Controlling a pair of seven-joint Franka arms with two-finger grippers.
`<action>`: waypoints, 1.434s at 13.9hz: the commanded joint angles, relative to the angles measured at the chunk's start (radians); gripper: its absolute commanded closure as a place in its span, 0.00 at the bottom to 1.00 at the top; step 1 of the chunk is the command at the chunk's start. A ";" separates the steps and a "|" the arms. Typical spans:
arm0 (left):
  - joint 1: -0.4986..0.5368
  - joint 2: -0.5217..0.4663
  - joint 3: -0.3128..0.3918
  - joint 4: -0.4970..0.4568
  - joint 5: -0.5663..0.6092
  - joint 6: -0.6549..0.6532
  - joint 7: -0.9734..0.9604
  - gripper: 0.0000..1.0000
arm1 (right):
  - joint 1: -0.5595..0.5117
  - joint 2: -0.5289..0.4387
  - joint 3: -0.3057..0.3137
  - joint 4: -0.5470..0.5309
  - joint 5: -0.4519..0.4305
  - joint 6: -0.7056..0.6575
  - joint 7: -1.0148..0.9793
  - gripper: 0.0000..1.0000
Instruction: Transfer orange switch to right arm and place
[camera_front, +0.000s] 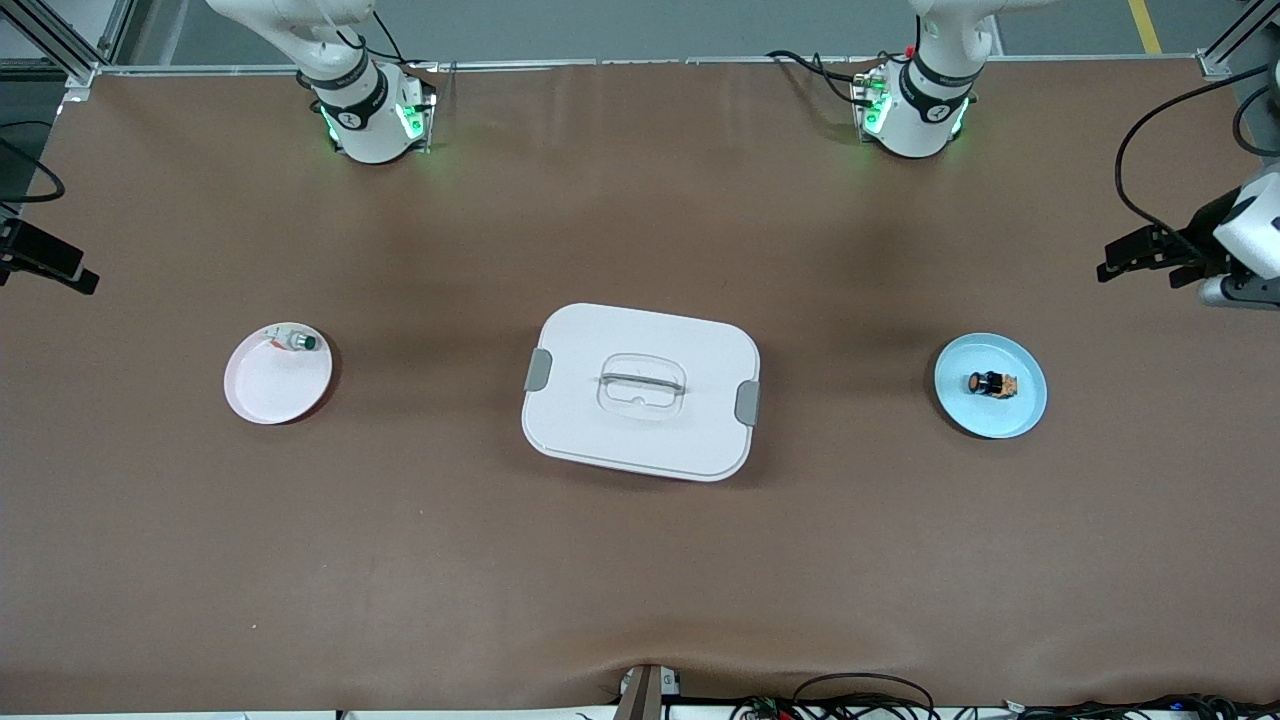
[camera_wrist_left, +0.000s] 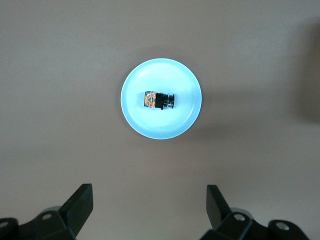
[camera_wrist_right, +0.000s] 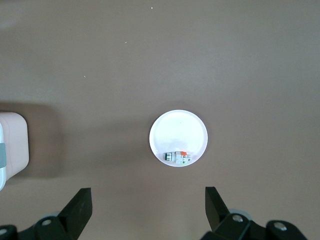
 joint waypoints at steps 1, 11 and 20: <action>0.000 0.024 -0.007 -0.003 0.016 0.037 0.014 0.00 | -0.019 -0.025 0.014 -0.028 0.004 0.012 0.010 0.00; -0.006 0.095 -0.025 -0.092 0.014 0.241 0.009 0.00 | -0.017 -0.026 0.014 -0.029 0.004 0.020 0.013 0.00; -0.007 0.128 -0.035 -0.091 0.014 0.284 -0.006 0.00 | -0.032 -0.025 0.014 -0.028 0.004 0.023 0.013 0.00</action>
